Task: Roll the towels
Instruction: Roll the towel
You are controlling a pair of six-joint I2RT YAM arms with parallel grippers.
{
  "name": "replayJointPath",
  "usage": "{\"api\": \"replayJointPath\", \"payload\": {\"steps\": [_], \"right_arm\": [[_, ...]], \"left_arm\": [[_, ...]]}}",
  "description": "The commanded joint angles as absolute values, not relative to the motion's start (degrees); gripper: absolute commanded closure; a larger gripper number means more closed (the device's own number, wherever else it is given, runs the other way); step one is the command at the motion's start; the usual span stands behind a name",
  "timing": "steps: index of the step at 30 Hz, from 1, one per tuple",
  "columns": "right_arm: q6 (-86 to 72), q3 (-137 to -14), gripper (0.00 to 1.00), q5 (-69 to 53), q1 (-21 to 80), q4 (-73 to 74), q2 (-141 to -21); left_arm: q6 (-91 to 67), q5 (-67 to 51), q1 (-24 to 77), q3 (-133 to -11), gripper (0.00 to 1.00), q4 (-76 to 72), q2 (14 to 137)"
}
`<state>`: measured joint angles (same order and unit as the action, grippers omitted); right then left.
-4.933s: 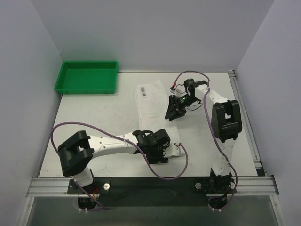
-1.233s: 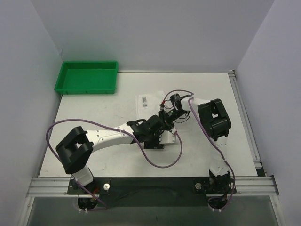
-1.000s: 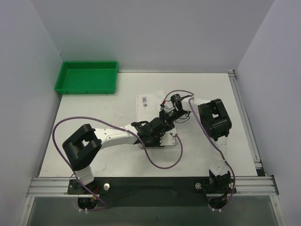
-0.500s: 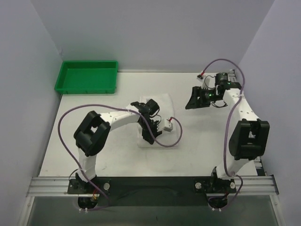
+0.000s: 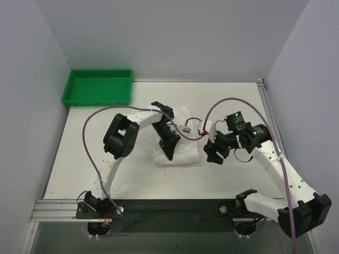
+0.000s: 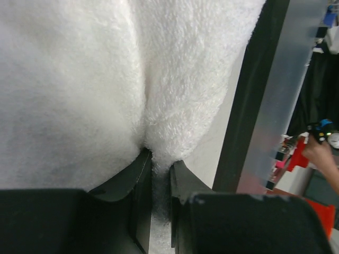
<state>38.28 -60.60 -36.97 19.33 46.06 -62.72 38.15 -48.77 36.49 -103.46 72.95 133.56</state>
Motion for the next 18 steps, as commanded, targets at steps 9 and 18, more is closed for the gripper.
{"api": "replayJointPath", "payload": {"steps": [9,18], "right_arm": [[41.84,-56.96,0.35,-12.57,43.75,26.58,-76.37],[45.52,-50.72,0.35,-7.38,48.51,10.29,-86.56]], "left_arm": [[39.29,-44.83,31.99,-111.97,0.96,85.25,145.28],[38.94,-44.03,31.29,-112.76,0.96,85.70,147.13]]}}
